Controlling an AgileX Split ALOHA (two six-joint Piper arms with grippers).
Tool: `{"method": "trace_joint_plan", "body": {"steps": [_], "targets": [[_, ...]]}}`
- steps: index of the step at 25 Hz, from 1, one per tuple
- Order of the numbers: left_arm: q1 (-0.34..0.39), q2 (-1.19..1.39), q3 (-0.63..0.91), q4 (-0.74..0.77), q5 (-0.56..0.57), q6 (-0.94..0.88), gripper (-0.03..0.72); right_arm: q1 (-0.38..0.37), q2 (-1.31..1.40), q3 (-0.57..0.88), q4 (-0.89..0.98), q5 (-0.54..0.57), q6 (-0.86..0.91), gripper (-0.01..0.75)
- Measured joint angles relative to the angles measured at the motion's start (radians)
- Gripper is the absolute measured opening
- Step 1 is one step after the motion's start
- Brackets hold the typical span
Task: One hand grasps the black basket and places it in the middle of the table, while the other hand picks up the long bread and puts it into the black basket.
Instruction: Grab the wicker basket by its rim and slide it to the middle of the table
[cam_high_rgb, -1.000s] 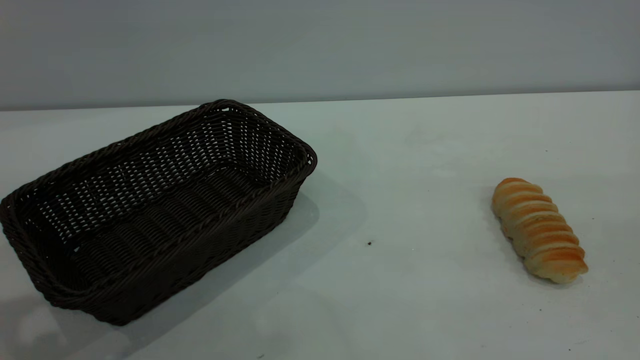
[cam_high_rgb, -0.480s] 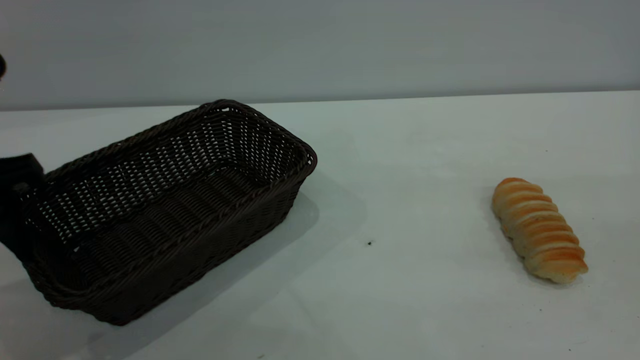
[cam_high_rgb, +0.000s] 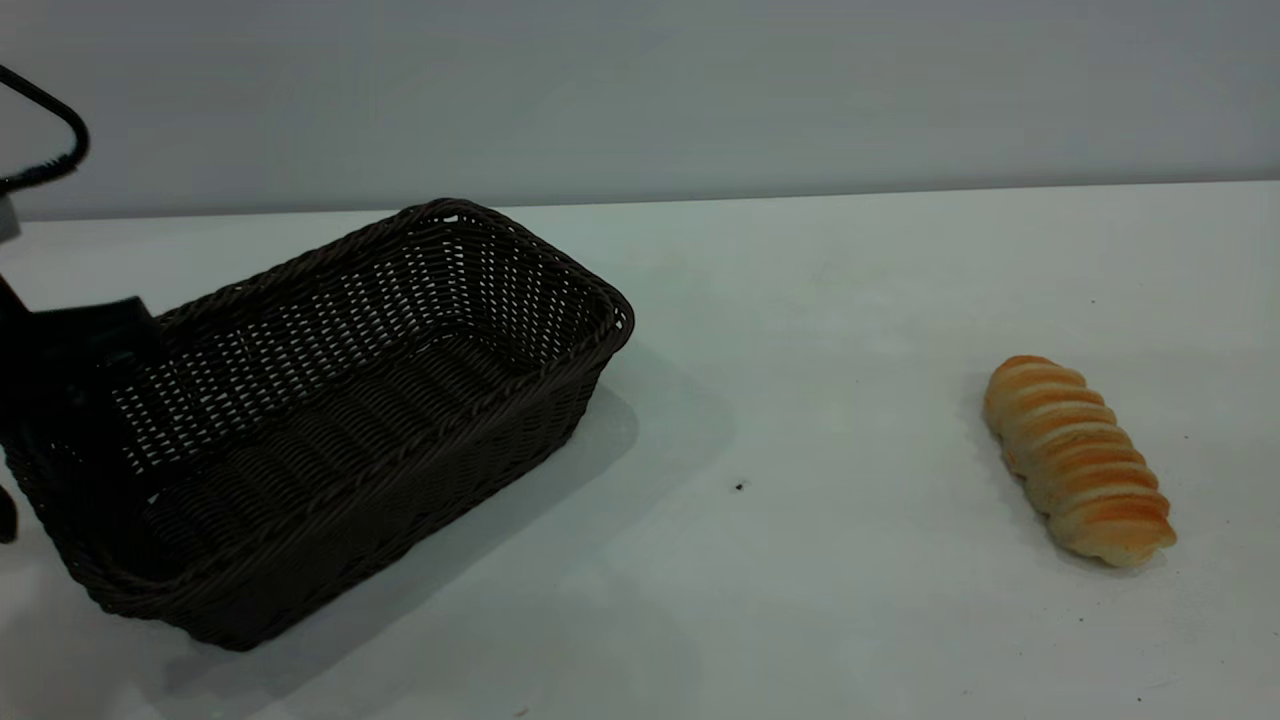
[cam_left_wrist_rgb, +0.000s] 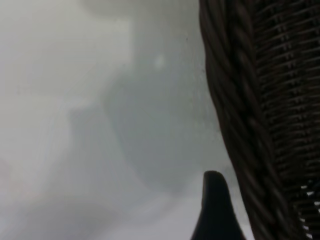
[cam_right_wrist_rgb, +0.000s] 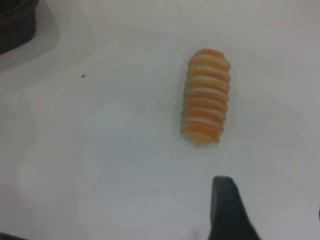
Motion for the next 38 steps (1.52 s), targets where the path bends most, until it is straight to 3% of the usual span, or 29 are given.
{"method": "trace_joint_plan", "body": {"steps": [8, 11, 14, 16, 19, 26, 38], "targets": [[0.000, 0.103, -0.049, -0.001, -0.047, -0.002, 0.572, 0.000, 0.000, 0.000, 0.000, -0.001, -0.004, 0.414], [0.000, 0.133, -0.062, -0.002, -0.056, -0.002, 0.533, 0.000, 0.000, 0.000, 0.000, -0.001, -0.004, 0.414], [0.000, 0.148, -0.065, -0.002, -0.055, -0.002, 0.394, 0.000, 0.000, 0.000, 0.000, -0.001, -0.004, 0.414], [0.000, 0.148, -0.068, -0.006, -0.054, -0.002, 0.244, 0.000, 0.000, 0.000, 0.000, -0.001, -0.004, 0.414], [0.002, 0.135, -0.076, -0.015, -0.072, 0.045, 0.170, 0.000, 0.000, 0.000, 0.000, -0.001, -0.004, 0.414], [-0.015, 0.086, -0.127, -0.031, 0.027, 0.189, 0.152, 0.000, 0.000, 0.000, 0.000, -0.001, -0.004, 0.414], [-0.143, 0.171, -0.291, -0.205, 0.094, 0.438, 0.140, 0.000, 0.067, 0.000, 0.001, -0.086, 0.001, 0.414]]}}
